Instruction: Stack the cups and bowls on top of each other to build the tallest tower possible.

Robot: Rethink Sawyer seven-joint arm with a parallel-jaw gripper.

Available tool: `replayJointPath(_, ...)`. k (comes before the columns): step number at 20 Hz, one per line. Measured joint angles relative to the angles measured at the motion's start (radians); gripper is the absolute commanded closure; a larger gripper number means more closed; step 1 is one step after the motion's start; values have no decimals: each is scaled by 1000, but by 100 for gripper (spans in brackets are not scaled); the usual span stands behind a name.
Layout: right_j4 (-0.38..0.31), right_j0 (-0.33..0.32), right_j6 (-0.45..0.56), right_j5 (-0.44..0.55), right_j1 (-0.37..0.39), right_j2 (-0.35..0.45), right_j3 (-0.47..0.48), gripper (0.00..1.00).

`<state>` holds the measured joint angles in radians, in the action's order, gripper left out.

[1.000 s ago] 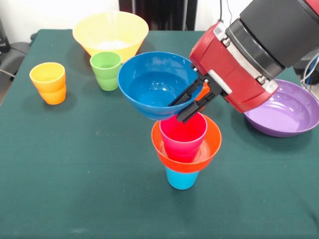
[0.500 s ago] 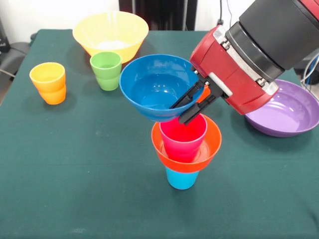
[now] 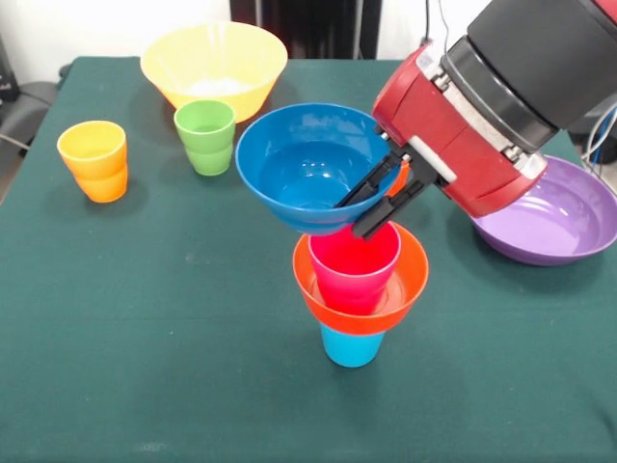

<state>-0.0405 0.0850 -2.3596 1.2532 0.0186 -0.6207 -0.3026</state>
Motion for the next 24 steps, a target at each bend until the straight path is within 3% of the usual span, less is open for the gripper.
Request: replayJointPath(24,30,9,-8,0,17,-3,-14,100)
